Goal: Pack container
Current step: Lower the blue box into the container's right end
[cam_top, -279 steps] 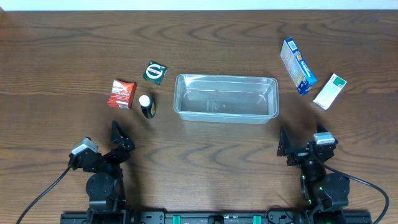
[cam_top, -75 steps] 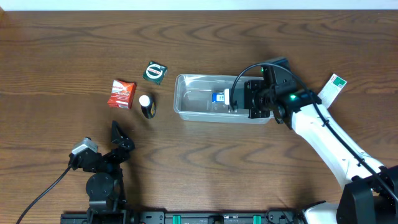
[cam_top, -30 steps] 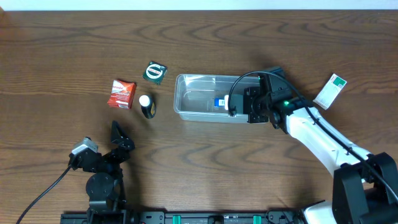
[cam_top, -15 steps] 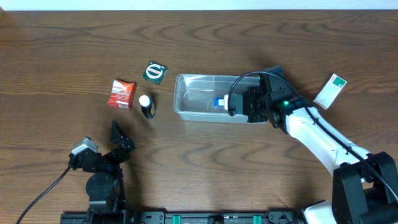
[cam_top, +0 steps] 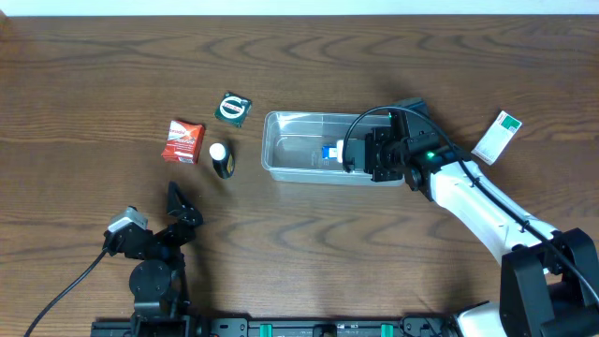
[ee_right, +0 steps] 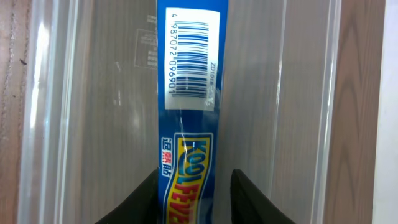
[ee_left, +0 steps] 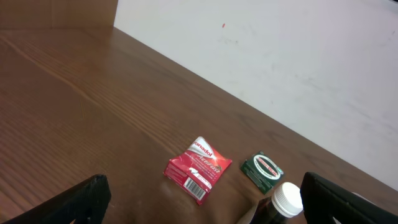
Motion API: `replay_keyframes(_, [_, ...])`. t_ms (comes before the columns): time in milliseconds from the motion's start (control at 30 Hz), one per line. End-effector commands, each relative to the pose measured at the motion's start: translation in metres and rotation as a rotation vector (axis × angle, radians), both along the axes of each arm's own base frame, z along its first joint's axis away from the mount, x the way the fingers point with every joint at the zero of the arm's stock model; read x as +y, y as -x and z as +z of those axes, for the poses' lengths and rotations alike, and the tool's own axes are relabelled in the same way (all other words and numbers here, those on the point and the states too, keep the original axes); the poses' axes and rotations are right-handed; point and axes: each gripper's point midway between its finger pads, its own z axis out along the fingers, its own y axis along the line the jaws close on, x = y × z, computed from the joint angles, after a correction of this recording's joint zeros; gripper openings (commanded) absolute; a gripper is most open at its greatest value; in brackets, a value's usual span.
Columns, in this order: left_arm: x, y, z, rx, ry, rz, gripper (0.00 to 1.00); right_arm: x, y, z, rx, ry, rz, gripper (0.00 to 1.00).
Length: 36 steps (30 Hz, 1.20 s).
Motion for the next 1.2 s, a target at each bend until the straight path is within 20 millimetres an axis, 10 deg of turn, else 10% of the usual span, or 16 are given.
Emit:
replay_keyframes(0, [0.001,0.0,-0.015,0.039,-0.013,0.002,0.98,0.004,0.001,0.011,-0.02,-0.024,-0.001,0.35])
replay_keyframes(533, [0.001,0.0,-0.015,0.038,-0.013,0.002,0.98,0.019,0.028,0.117,-0.161,-0.26,0.026,0.42])
replay_keyframes(1167, [0.001,0.0,-0.015,0.038,-0.013,0.002,0.98,0.02,0.043,0.084,0.153,-0.37,-0.235,0.53])
